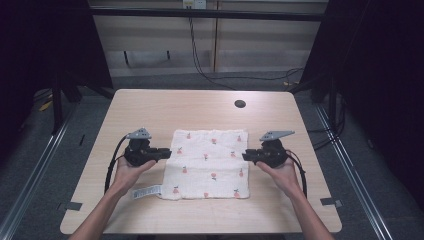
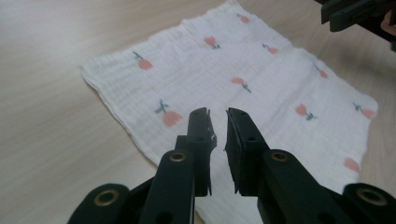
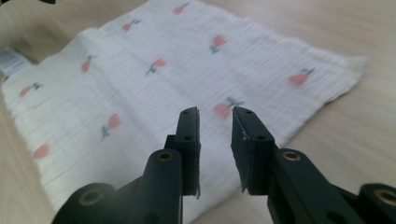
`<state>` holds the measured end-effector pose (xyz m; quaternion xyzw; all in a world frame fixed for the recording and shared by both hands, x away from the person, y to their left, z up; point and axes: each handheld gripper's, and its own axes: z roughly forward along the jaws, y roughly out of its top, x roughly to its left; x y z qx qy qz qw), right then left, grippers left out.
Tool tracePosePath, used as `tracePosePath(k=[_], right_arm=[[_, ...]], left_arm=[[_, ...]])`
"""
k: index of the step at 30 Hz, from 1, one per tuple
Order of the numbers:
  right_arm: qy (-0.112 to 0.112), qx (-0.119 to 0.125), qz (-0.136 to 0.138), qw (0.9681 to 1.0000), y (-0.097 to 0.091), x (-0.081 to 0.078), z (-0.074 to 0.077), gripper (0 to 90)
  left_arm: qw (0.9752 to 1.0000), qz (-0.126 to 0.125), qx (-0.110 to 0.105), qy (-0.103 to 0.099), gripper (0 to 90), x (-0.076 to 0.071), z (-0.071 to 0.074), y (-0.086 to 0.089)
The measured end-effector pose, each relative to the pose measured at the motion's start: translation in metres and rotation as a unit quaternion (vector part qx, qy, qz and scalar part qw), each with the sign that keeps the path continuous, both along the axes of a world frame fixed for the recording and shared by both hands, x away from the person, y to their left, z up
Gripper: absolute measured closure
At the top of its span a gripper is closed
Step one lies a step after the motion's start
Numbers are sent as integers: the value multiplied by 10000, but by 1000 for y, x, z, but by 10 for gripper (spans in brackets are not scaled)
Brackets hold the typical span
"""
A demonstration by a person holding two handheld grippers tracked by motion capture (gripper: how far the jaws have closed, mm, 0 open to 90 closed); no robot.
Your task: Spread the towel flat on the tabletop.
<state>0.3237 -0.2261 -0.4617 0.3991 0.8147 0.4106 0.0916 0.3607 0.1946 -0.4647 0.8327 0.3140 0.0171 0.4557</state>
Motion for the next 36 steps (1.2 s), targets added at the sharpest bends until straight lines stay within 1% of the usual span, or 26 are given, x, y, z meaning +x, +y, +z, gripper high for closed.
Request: tracePosePath(k=[2,3,4,5,7,8,11,12,14,15,16,18,19,20,22,23,24,25,26,28,29,30,32,33,35,36], right_arm=[[128,-94,118,9998,8,-12,-11,698],[128,-94,118,9998,8,-12,-11,698],[172,-152,141,9996,11,-16,-16,677],[196,-317,217,9991,17,-26,-24,642],[143,-461,225,9986,20,-29,-27,619],[105,-512,171,9985,20,-30,-28,614],[-120,-600,-17,9981,16,-26,-28,617],[-17,-432,-31,9991,14,-23,-29,615],[-45,-686,-156,9975,14,-21,-31,616],[-9,-651,-83,9978,13,-21,-33,616],[-18,-692,-27,9976,14,-21,-35,616],[-75,-815,-24,9966,16,-23,-37,618],[-130,-962,0,9953,18,-24,-36,670],[-144,-1004,4,9948,18,-25,-36,741],[-88,-943,-56,9955,16,-24,-36,842],[-93,-941,-115,9955,15,-24,-36,861],[-93,-941,-115,9955,15,-24,-36,861],[-40,-842,-132,9964,11,-23,-36,872],[2,-837,-171,9963,9,-24,-35,875],[67,-751,-212,9969,5,-24,-35,878],[67,-751,-212,9969,5,-24,-35,878],[87,-713,-218,9972,3,-25,-36,880],[120,-717,-180,9972,-1,-29,-33,880],[142,-618,-171,9978,-8,-34,-30,881],[147,-586,-131,9981,-11,-36,-30,882],[142,-634,-96,9978,-14,-42,-29,882]], left_arm=[[9997,-95,238,61,776,-1,-9,-7],[9994,-123,258,186,776,0,-15,-10],[9987,-207,406,234,769,-1,-21,-15],[9979,-274,518,279,757,-3,-26,-18],[9980,-273,464,339,772,-3,-28,-17],[9978,-221,565,280,773,-3,-28,-15],[9977,-197,538,350,764,-1,-34,-12],[9973,-225,591,362,761,0,-36,-13],[9974,-209,506,461,744,1,-36,-14],[9972,-223,553,444,740,0,-36,-14],[9973,-242,568,397,743,-3,-36,-15],[9973,-313,519,424,743,-7,-36,-16],[9973,-329,536,380,736,-9,-36,-16],[9971,-350,576,365,729,-11,-36,-16],[9973,-375,541,331,720,-13,-36,-17],[9972,-400,553,319,721,-13,-36,-18],[9972,-400,553,319,721,-13,-36,-18],[9967,-447,596,311,727,-12,-36,-19],[9966,-443,613,327,749,-12,-36,-20],[9948,-639,632,478,831,-10,-35,-20],[9948,-639,632,478,870,-10,-35,-20],[9944,-666,660,479,870,-10,-35,-20],[9946,-687,545,553,898,-11,-37,-20],[9943,-698,638,496,900,-14,-35,-22],[9944,-687,638,482,900,-16,-35,-24],[9942,-695,762,315,900,-21,-34,-28]])
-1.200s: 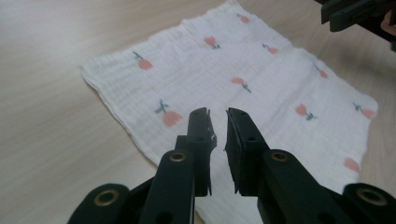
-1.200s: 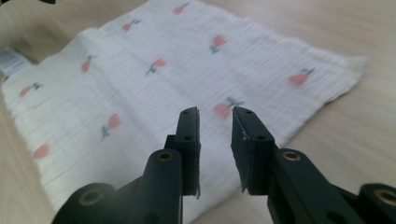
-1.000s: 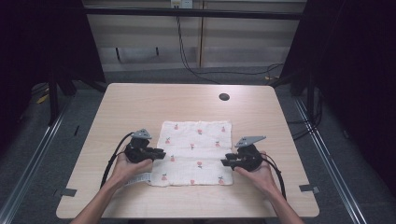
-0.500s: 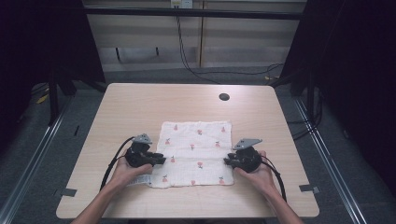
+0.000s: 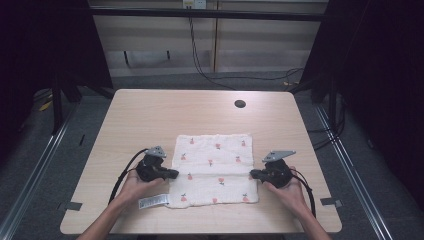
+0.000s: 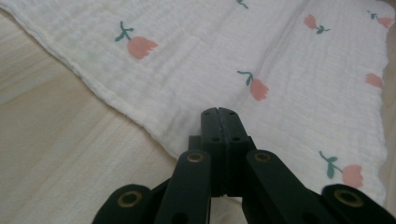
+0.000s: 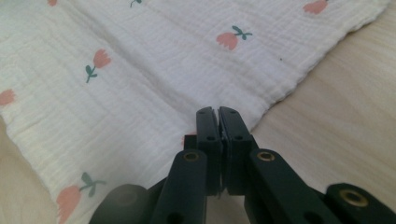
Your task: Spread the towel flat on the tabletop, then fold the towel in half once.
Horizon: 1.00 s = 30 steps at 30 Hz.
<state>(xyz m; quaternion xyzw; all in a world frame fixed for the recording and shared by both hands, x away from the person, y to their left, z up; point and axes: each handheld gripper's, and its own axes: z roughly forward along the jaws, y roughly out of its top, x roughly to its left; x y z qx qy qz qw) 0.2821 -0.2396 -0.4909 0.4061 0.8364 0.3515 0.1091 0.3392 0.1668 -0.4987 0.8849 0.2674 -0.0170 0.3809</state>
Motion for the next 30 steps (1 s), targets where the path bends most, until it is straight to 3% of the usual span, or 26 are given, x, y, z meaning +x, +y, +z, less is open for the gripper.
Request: tracePosePath(k=[2,4,7,11,12,13,14,15,19,21,26,27,30], right_arm=[[17,127,7,9999,-2,-4,1,882],[19,118,18,9999,-3,-8,3,881],[112,96,-31,9999,-5,-20,0,881],[38,378,-21,9993,-12,-27,5,861],[38,378,-21,9993,-12,-27,5,861],[-23,396,-2,9992,-11,-25,4,802],[-23,396,-2,9992,-11,-25,4,802],[-51,406,-42,9992,-10,-24,5,744],[-112,520,-125,9985,-12,-18,10,698],[-116,595,-136,9981,-14,-13,11,683],[-121,659,-212,9975,-15,-4,12,674],[-98,665,-251,9974,-14,1,15,668],[-165,700,-272,9970,-14,6,18,659]], left_arm=[[10000,-52,18,-2,900,-3,0,-3],[9998,-123,139,-97,900,-12,2,-8],[9997,-196,135,-94,900,-21,3,-7],[9995,-272,134,-64,900,-25,3,-3],[9997,-247,81,-38,900,-24,3,-3],[9998,-166,-41,59,876,-21,2,-2],[9998,-166,-41,59,843,-21,2,-2],[9999,-125,-99,56,812,-19,2,-2],[9997,3,-244,60,700,-15,6,0],[9995,37,-295,99,695,-14,6,1],[9997,226,-91,-44,697,-11,6,-3],[9993,362,39,-61,687,-8,5,-4],[9986,513,-3,-100,687,-6,7,-3]])
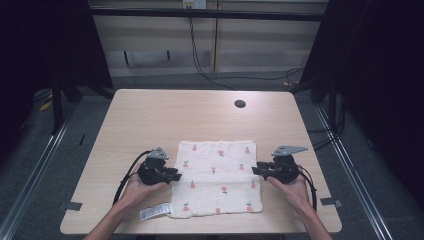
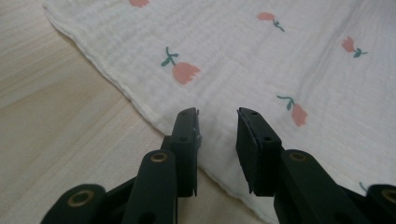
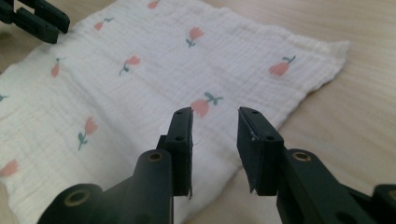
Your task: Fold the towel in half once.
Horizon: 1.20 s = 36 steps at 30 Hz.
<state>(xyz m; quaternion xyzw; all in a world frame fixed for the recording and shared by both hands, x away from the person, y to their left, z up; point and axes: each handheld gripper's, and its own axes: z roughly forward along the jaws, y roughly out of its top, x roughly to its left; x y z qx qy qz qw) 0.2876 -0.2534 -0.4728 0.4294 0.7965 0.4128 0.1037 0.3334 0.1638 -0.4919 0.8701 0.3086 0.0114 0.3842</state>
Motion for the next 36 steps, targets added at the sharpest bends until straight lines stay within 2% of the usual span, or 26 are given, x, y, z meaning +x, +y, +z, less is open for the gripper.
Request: tracePosePath(k=[1,3,5,8,9,10,12,13,14,15,16,18,20,22,24,25,28,31,32,33,34,36], right_arm=[[1,24,-11,10000,0,5,2,637],[-2,53,9,10000,-2,11,5,615],[120,64,48,9999,-4,18,5,564],[177,95,26,9998,-6,23,5,560],[128,56,-31,9999,-8,30,5,560],[75,98,-80,9999,-10,34,6,560],[63,82,-102,9999,-11,39,6,559],[50,86,-177,9998,-14,50,6,559],[50,86,-177,9998,-14,50,6,559],[40,-64,-232,9997,-15,61,6,565],[94,-100,-254,9996,-14,66,6,576],[92,-124,-223,9996,-13,71,6,590],[54,-198,-248,9995,-10,83,4,614],[74,-383,-269,9989,-8,92,1,607],[117,-431,-286,9986,-8,98,-1,600],[128,-410,-421,9982,-9,106,-3,593],[109,-422,-438,9981,-8,111,-5,586],[192,-561,-437,9973,-6,116,-11,582],[227,-677,-466,9964,-5,118,-14,568],[193,-700,-593,9956,-5,121,-16,568],[193,-700,-593,9956,-5,121,-16,568],[236,-652,-660,9954,-5,125,-18,575]], left_arm=[[9999,87,-121,-21,689,3,1,1],[9998,114,-177,-6,686,5,0,-1],[9993,65,-347,77,696,6,-2,-4],[9997,-69,-253,-12,719,5,-2,-13],[9997,-204,-132,-17,711,5,-3,-19],[9997,-225,-74,-17,712,5,-3,-21],[9996,-261,-70,-30,711,6,-5,-22],[9997,-254,-50,-17,708,6,-5,-22],[9997,-254,-50,-17,705,6,-5,-22],[9997,-235,0,-48,701,6,-5,-21],[9997,-239,15,-35,696,6,-5,-21],[9998,-218,14,-43,691,7,-6,-21],[9998,-188,-33,-49,687,9,-7,-20],[9999,-81,25,-60,665,12,-6,-21],[10000,-61,-52,-18,672,16,-7,-22],[10000,-23,-86,7,675,17,-7,-21],[10000,-47,-53,16,675,16,-7,-20],[10000,-39,-57,-23,640,17,-6,-20],[10000,-48,-45,12,640,20,-6,-20],[10000,13,43,-65,627,25,-5,-19],[10000,13,43,-65,625,25,-5,-19],[9999,128,-9,-77,619,36,-4,-17]])
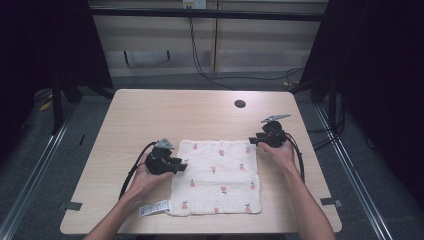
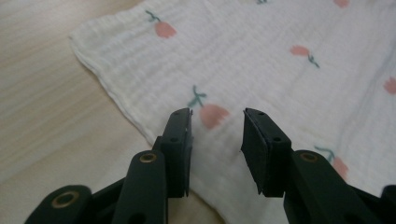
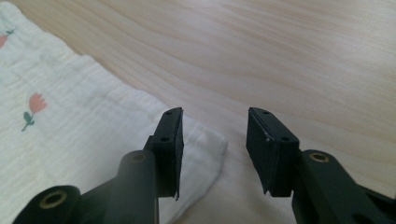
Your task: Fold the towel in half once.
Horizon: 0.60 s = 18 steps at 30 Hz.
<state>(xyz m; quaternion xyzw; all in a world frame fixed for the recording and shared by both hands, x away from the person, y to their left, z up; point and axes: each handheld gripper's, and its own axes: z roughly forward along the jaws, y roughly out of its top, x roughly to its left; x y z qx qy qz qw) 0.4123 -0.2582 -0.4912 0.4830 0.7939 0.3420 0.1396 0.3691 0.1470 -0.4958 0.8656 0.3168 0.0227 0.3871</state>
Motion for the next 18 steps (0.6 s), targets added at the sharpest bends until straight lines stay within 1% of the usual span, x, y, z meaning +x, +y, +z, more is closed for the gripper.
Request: tracePosePath(k=[1,2,3,4,5,6,7,8,9,10,11,12,13,14,15,16,17,18], right_arm=[[-13,-36,77,10000,0,1,-1,578],[21,-41,66,10000,2,2,-2,579],[11,-100,81,9999,3,2,-3,585],[18,-123,90,9999,4,3,-4,590],[10,-101,100,9999,3,3,-6,590],[10,-101,100,9999,3,3,-6,590],[-8,-140,68,9999,3,3,-6,592],[30,-162,11,9999,3,4,-8,601],[44,-188,47,9998,3,4,-9,605],[43,-176,24,9998,3,4,-9,605],[43,-176,24,9998,3,4,-9,605],[68,-126,21,9999,2,3,-9,606],[114,-103,20,9999,2,3,-9,633],[123,-96,8,9999,3,3,-9,662],[123,-96,8,9999,3,3,-9,662],[103,-103,9,9999,3,2,-9,726],[103,-103,9,9999,3,2,-9,726],[128,-115,7,9999,3,1,-9,768]], left_arm=[[10000,31,6,-28,618,3,1,0],[10000,31,6,-28,614,3,1,0],[9999,111,-47,-29,613,10,1,3],[9998,165,-31,-48,611,12,2,4],[9997,215,-43,-67,608,16,2,6],[9997,215,-43,-67,603,16,2,6],[9996,247,-89,-34,603,19,1,8],[9995,300,-131,-33,594,21,1,9],[9988,428,-239,-13,593,25,1,13],[9988,428,-239,-13,590,25,1,13],[9984,472,-310,9,590,27,0,15],[9981,512,-345,21,586,28,-1,16],[9981,548,-268,5,571,30,-2,17],[9977,591,-314,41,571,30,-3,17],[9976,615,-322,71,571,32,-5,18],[9976,629,-275,53,571,33,-6,18],[9976,648,-234,41,571,34,-7,17],[9976,648,-227,42,571,35,-8,17]])
